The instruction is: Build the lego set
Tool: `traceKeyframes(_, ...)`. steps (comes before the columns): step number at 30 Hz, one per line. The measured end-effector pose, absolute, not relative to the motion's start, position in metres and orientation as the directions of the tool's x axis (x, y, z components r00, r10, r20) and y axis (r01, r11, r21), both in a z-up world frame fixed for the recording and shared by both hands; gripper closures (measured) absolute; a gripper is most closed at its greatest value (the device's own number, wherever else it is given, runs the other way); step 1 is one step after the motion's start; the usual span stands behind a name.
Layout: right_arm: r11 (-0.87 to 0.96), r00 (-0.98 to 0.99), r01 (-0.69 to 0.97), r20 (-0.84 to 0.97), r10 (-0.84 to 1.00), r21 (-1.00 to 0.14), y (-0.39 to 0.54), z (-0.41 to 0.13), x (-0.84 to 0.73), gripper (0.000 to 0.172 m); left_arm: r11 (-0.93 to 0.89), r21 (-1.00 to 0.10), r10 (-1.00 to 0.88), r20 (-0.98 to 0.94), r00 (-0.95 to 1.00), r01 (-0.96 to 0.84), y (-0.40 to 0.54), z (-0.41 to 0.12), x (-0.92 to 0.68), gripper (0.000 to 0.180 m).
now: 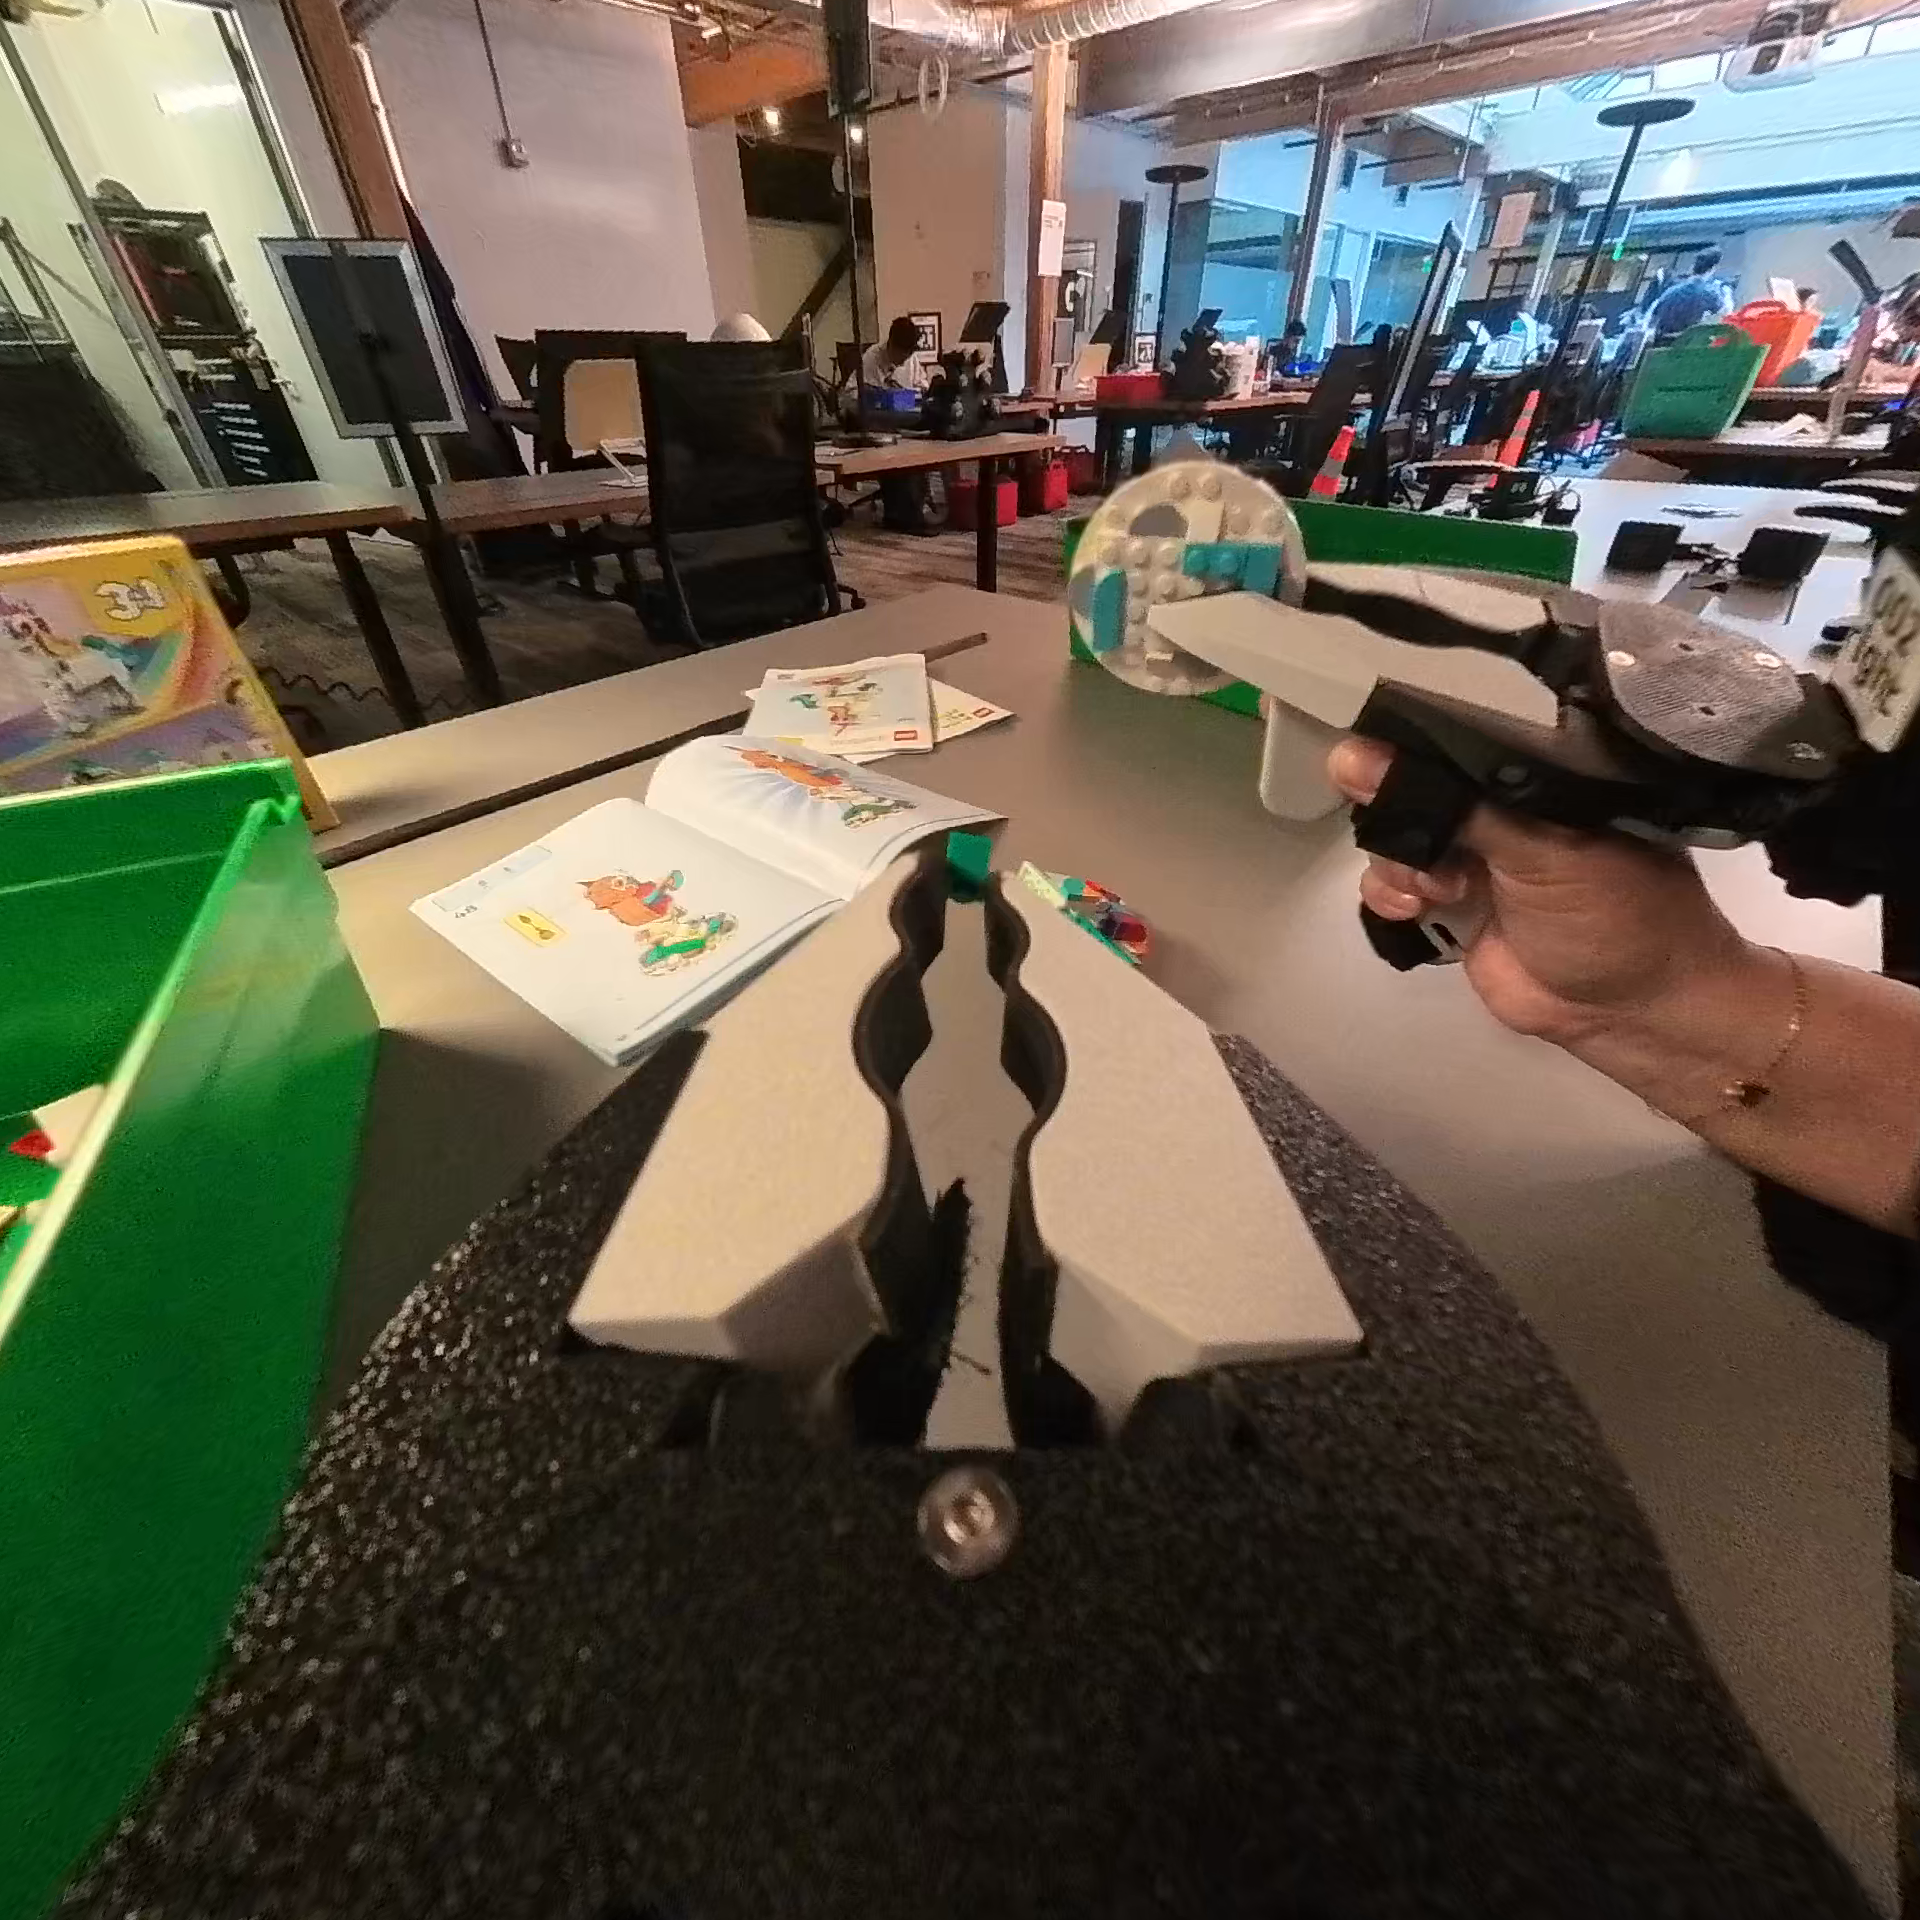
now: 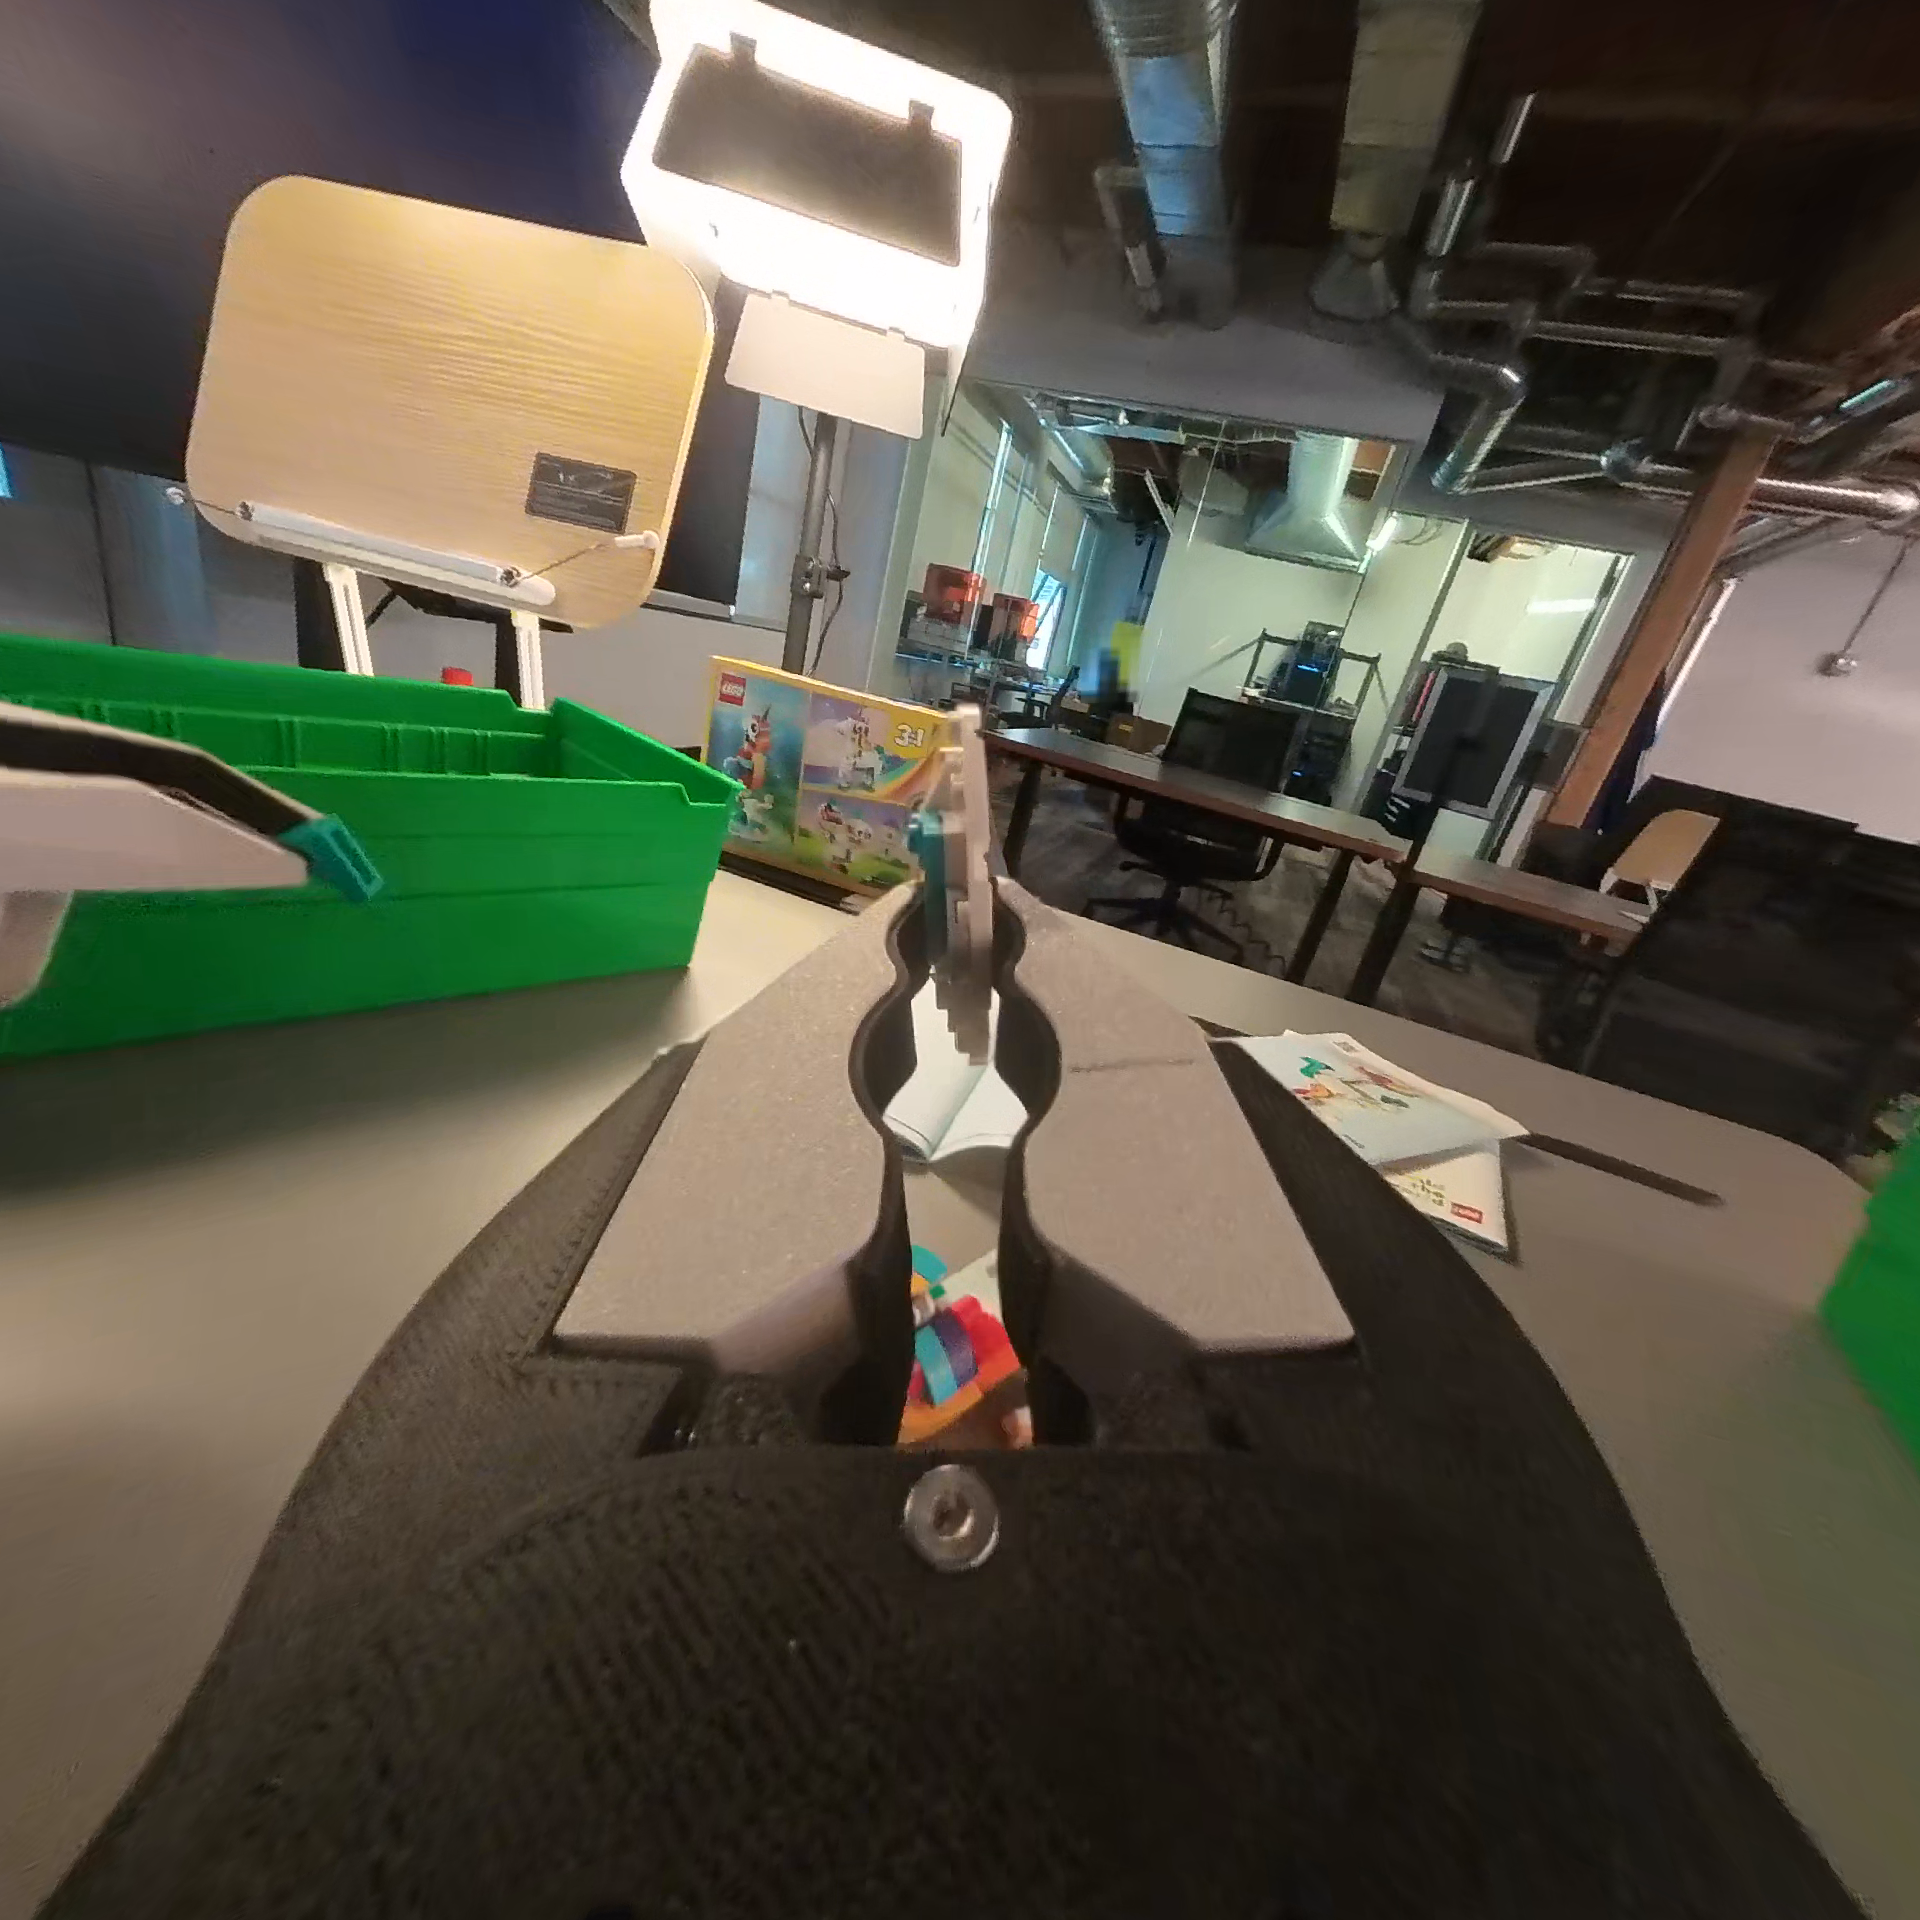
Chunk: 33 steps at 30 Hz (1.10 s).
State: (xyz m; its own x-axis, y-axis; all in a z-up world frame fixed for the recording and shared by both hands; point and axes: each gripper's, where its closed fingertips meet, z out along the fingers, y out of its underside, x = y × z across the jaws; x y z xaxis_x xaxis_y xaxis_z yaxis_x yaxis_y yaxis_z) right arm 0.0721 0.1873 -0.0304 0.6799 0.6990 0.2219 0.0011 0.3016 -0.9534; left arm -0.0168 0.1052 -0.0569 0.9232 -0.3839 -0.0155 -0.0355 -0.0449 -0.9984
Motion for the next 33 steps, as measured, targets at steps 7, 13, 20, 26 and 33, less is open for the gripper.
traceKeyframes(7,0.276,0.648,-0.014,0.202,0.735,-0.961,0.185,-0.034,0.068,0.166,0.13,-0.985,-0.226,-0.144,0.963,-0.117,0.078,0.003,-0.071,0.176)
traceKeyframes(13,0.265,0.604,-0.01,0.205,0.77,-0.964,0.178,-0.038,0.058,0.165,-0.012,-0.977,-0.022,-0.213,0.977,-0.214,0.081,0.013,-0.176,0.176)
traceKeyframes(20,0.25,0.572,-0.012,0.198,0.796,-0.968,0.174,-0.04,0.054,0.165,-0.564,-0.801,-0.053,-0.208,0.977,-0.201,0.135,-0.081,-0.264,0.176)
traceKeyframes(26,0.273,0.572,0.01,0.23,0.788,-0.962,0.173,-0.04,0.054,0.165,-0.806,-0.584,0.004,-0.174,0.985,-0.1,0.145,-0.146,-0.299,0.176)
traceKeyframes(33,0.278,0.546,0.016,0.242,0.802,-0.96,0.169,-0.042,0.05,0.165,-0.872,-0.488,0.043,-0.157,0.987,-0.039,0.138,-0.171,-0.3,0.145)
